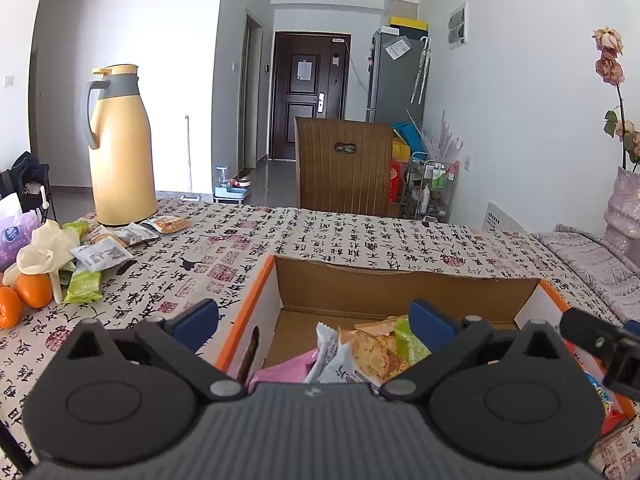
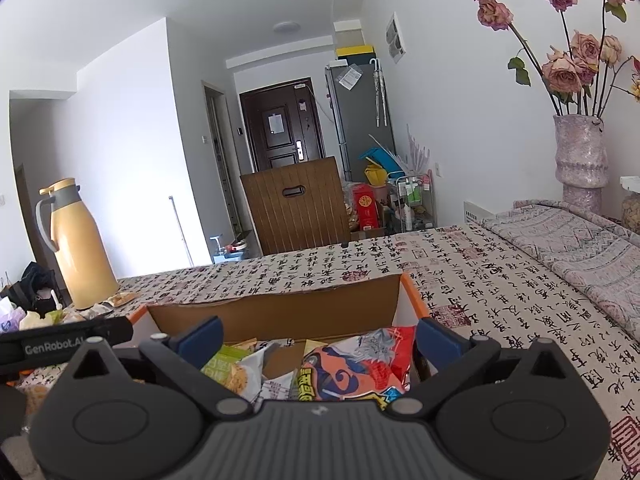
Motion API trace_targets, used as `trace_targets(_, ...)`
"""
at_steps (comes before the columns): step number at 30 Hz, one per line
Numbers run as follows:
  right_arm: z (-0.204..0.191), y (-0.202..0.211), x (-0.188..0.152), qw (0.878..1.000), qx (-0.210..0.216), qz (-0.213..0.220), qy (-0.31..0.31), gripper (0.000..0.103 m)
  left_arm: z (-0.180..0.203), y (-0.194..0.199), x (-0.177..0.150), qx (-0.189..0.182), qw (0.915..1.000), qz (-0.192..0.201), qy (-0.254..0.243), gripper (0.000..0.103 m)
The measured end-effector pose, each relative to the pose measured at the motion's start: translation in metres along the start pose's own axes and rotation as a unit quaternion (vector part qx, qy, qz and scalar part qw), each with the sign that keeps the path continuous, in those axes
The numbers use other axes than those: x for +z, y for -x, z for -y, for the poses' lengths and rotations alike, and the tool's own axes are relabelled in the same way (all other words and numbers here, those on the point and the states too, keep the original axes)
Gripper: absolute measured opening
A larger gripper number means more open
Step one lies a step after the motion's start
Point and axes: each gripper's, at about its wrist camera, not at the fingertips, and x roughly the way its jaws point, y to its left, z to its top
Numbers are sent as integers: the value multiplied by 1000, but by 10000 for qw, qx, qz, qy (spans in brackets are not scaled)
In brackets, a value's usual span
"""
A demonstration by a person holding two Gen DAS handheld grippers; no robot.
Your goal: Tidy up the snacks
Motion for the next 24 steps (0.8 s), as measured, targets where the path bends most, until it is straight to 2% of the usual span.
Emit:
trace_targets(11, -3, 50, 4, 9998, 72, 141, 116, 103, -9, 56, -4, -66, 9998, 199, -26, 103)
trace_targets(24, -2, 130, -39, 9993, 139, -90, 327, 103, -25, 137, -51, -401, 9991, 46, -142, 103)
